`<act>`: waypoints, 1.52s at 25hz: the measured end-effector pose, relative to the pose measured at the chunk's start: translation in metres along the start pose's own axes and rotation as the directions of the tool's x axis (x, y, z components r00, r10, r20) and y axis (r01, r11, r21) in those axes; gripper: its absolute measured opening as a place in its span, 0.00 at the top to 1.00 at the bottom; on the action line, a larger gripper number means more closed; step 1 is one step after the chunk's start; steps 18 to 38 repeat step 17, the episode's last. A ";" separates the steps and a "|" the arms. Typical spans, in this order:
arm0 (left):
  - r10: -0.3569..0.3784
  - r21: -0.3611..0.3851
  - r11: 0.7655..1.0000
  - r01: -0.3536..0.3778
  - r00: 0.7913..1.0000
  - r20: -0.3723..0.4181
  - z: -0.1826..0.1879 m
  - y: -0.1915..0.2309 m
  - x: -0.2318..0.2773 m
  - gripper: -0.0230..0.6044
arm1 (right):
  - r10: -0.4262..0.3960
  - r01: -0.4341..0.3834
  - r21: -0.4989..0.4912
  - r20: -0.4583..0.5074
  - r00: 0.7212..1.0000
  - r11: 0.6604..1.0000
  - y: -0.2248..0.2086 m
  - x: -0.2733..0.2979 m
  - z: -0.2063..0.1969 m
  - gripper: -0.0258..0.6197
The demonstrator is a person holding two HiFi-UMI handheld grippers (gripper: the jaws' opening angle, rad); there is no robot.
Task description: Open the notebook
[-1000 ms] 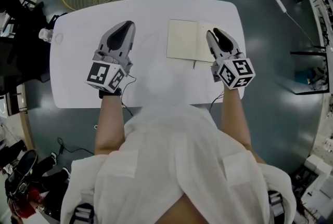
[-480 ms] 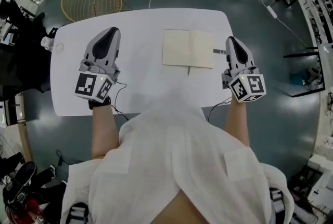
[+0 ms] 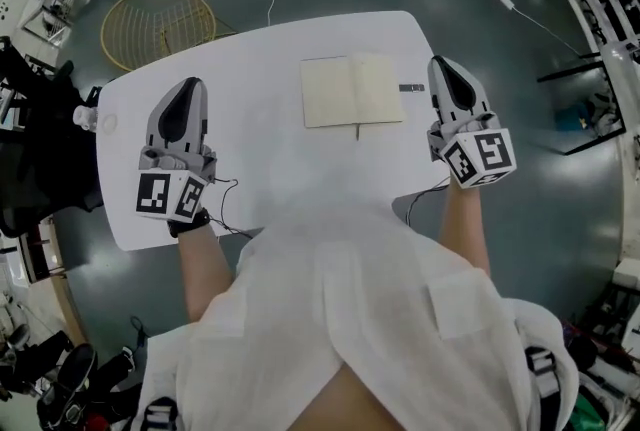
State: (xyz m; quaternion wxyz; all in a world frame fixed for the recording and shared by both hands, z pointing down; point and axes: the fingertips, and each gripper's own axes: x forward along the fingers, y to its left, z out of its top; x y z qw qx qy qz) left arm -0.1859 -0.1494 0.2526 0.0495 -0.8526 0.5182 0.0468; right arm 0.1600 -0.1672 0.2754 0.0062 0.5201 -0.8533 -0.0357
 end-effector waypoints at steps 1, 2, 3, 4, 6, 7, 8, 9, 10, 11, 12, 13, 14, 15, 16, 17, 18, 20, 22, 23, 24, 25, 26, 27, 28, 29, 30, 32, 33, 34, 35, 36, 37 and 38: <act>-0.004 0.001 1.000 0.004 1.000 0.001 0.000 -0.002 0.001 0.93 | -0.001 0.001 -0.003 0.002 1.000 1.000 -0.001 -0.002 0.002 0.96; -0.007 0.001 1.000 0.007 1.000 0.001 0.000 -0.005 0.002 0.93 | -0.001 0.001 -0.008 0.000 1.000 1.000 -0.002 -0.003 0.003 0.96; -0.011 0.001 1.000 0.011 1.000 0.001 0.000 -0.007 0.003 0.93 | 0.000 0.000 -0.014 -0.003 1.000 1.000 -0.002 -0.004 0.004 0.96; -0.014 0.000 1.000 0.014 1.000 0.000 0.000 -0.008 0.005 0.93 | 0.001 -0.001 -0.020 -0.005 1.000 1.000 -0.002 -0.004 0.005 0.96; -0.020 0.000 1.000 0.020 1.000 -0.002 0.000 -0.010 0.006 0.93 | 0.002 -0.002 -0.027 -0.005 1.000 1.000 -0.001 -0.005 0.007 0.96; -0.022 0.002 1.000 0.022 1.000 -0.003 0.000 -0.011 0.007 0.93 | 0.001 -0.001 -0.028 -0.003 1.000 1.000 -0.002 -0.006 0.007 0.96; -0.023 0.003 1.000 0.023 1.000 -0.004 0.000 -0.012 0.007 0.93 | -0.001 0.001 -0.029 0.000 1.000 1.000 -0.003 -0.007 0.007 0.96; -0.023 0.004 1.000 0.023 1.000 -0.005 -0.001 -0.013 0.008 0.93 | -0.002 0.002 -0.030 0.001 1.000 1.000 -0.004 -0.008 0.008 0.96; -0.023 0.004 1.000 0.023 1.000 -0.005 0.000 -0.014 0.007 0.93 | -0.003 0.003 -0.030 0.001 1.000 1.000 -0.005 -0.009 0.008 0.96; -0.022 0.004 1.000 0.022 1.000 -0.005 0.000 -0.014 0.007 0.93 | -0.003 0.003 -0.029 0.001 1.000 1.000 -0.005 -0.010 0.009 0.96; -0.022 0.004 1.000 0.022 1.000 -0.005 0.000 -0.015 0.006 0.93 | -0.004 0.004 -0.028 0.000 1.000 1.000 -0.005 -0.011 0.010 0.96; -0.021 0.004 1.000 0.021 1.000 -0.005 0.000 -0.015 0.006 0.93 | -0.004 0.004 -0.029 -0.001 1.000 1.000 -0.005 -0.012 0.010 0.96; -0.022 0.004 1.000 0.022 1.000 -0.005 0.000 -0.016 0.005 0.93 | -0.005 0.005 -0.029 -0.001 1.000 1.000 -0.005 -0.014 0.010 0.96; -0.023 0.003 1.000 0.023 1.000 -0.005 0.000 -0.016 0.004 0.93 | -0.005 0.005 -0.030 -0.003 1.000 1.000 -0.004 -0.015 0.009 0.96; -0.024 0.003 1.000 0.024 1.000 -0.005 0.000 -0.017 0.004 0.93 | -0.006 0.006 -0.032 -0.004 1.000 0.999 -0.004 -0.016 0.009 0.96; -0.025 0.002 1.000 0.025 1.000 -0.005 -0.001 -0.018 0.003 0.93 | -0.006 0.006 -0.034 -0.006 1.000 0.999 -0.003 -0.017 0.008 0.96; -0.025 0.002 1.000 0.025 1.000 -0.005 -0.001 -0.018 0.003 0.93 | -0.006 0.006 -0.034 -0.006 1.000 0.999 -0.003 -0.017 0.008 0.96; -0.025 0.002 1.000 0.025 1.000 -0.005 -0.001 -0.018 0.003 0.93 | -0.006 0.006 -0.034 -0.006 1.000 0.999 -0.003 -0.017 0.008 0.96; -0.025 0.002 1.000 0.025 1.000 -0.005 -0.001 -0.018 0.003 0.93 | -0.006 0.006 -0.034 -0.006 1.000 0.999 -0.003 -0.017 0.008 0.96; -0.025 0.002 1.000 0.025 1.000 -0.005 -0.001 -0.018 0.003 0.93 | -0.006 0.006 -0.034 -0.006 1.000 0.999 -0.003 -0.017 0.008 0.96; -0.025 0.002 1.000 0.025 1.000 -0.005 -0.001 -0.018 0.003 0.93 | -0.006 0.006 -0.034 -0.006 1.000 0.999 -0.003 -0.017 0.008 0.96; -0.025 0.002 1.000 0.025 1.000 -0.005 -0.001 -0.018 0.003 0.93 | -0.006 0.006 -0.034 -0.006 1.000 0.999 -0.003 -0.017 0.008 0.96; -0.025 0.002 1.000 0.025 1.000 -0.005 -0.001 -0.018 0.003 0.93 | -0.006 0.006 -0.034 -0.006 1.000 0.999 -0.003 -0.017 0.008 0.96; -0.025 0.002 1.000 0.025 1.000 -0.005 -0.001 -0.018 0.003 0.93 | -0.006 0.006 -0.034 -0.006 1.000 0.999 -0.003 -0.017 0.008 0.96; -0.025 0.002 1.000 0.025 1.000 -0.005 -0.001 -0.018 0.003 0.93 | -0.006 0.006 -0.034 -0.006 1.000 0.999 -0.003 -0.017 0.008 0.96; -0.025 0.002 1.000 0.025 1.000 -0.005 -0.001 -0.018 0.003 0.93 | -0.006 0.006 -0.034 -0.006 1.000 0.999 -0.003 -0.017 0.008 0.96; -0.025 0.002 1.000 0.025 1.000 -0.005 -0.001 -0.018 0.003 0.93 | -0.006 0.006 -0.034 -0.006 1.000 0.999 -0.003 -0.017 0.008 0.96; -0.025 0.002 1.000 0.025 1.000 -0.005 -0.001 -0.018 0.003 0.93 | -0.006 0.006 -0.034 -0.006 1.000 0.999 -0.003 -0.017 0.008 0.96; -0.025 0.002 1.000 0.025 1.000 -0.005 -0.001 -0.018 0.003 0.93 | -0.006 0.006 -0.034 -0.006 1.000 0.999 -0.003 -0.017 0.008 0.96; -0.025 0.002 1.000 0.025 1.000 -0.005 -0.001 -0.018 0.003 0.93 | -0.006 0.006 -0.034 -0.006 1.000 0.999 -0.003 -0.017 0.008 0.96; -0.025 0.002 1.000 0.025 1.000 -0.005 -0.001 -0.018 0.003 0.93 | -0.006 0.006 -0.034 -0.006 1.000 0.999 -0.003 -0.017 0.008 0.96; -0.025 0.002 1.000 0.025 1.000 -0.005 -0.001 -0.018 0.003 0.93 | -0.006 0.006 -0.034 -0.006 1.000 0.999 -0.003 -0.017 0.008 0.96; -0.025 0.002 1.000 0.025 1.000 -0.005 -0.001 -0.018 0.003 0.93 | -0.006 0.006 -0.034 -0.006 1.000 0.999 -0.003 -0.017 0.008 0.96; -0.025 0.002 1.000 0.025 1.000 -0.005 -0.001 -0.018 0.003 0.93 | -0.006 0.006 -0.034 -0.006 1.000 0.999 -0.003 -0.017 0.008 0.96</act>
